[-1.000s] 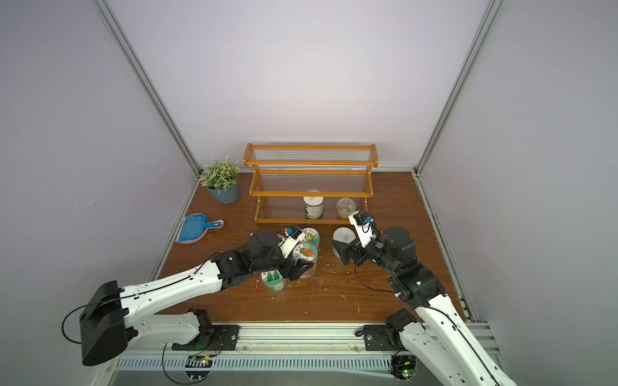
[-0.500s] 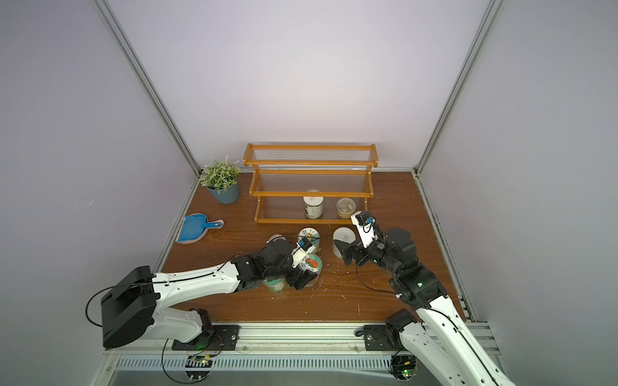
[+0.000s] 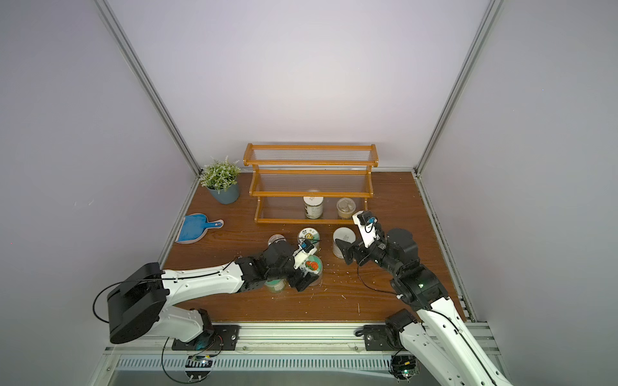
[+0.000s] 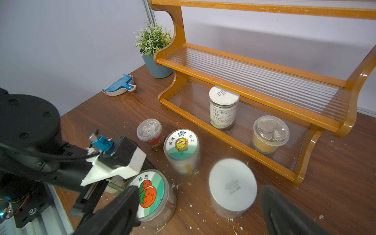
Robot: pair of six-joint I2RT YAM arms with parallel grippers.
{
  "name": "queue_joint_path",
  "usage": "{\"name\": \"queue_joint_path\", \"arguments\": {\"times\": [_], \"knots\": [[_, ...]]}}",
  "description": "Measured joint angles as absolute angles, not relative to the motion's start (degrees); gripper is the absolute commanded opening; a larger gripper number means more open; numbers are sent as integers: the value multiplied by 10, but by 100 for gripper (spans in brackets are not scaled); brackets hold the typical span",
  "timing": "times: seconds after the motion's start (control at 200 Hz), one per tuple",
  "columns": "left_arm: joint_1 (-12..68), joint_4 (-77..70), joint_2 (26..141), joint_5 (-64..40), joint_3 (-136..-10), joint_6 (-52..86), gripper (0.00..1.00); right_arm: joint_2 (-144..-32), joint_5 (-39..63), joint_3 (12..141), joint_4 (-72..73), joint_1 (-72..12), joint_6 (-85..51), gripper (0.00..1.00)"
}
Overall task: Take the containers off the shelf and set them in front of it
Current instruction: Place the container at the center of the board.
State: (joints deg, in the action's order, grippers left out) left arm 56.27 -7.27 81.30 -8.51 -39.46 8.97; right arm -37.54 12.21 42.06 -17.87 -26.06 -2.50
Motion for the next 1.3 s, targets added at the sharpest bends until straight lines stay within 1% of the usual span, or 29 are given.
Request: {"name": "queue_joint_path", "arguments": {"times": [0.25, 0.741, 0.881, 1.076, 1.301], "knots": [[563, -60, 786, -90, -395, 90, 88, -377, 123, 420, -178, -257, -25, 99], [563, -35, 781, -105, -395, 90, 86, -385, 130, 414, -174, -254, -25, 99], [563, -27, 775, -108, -395, 90, 84, -385, 136, 414, -173, -254, -25, 99], [563, -23, 769, -109, -395, 89, 88, -385, 138, 410, -168, -253, -25, 99], [563, -12, 778, -109, -412, 89, 89, -388, 140, 409, -165, -251, -25, 99]]}}
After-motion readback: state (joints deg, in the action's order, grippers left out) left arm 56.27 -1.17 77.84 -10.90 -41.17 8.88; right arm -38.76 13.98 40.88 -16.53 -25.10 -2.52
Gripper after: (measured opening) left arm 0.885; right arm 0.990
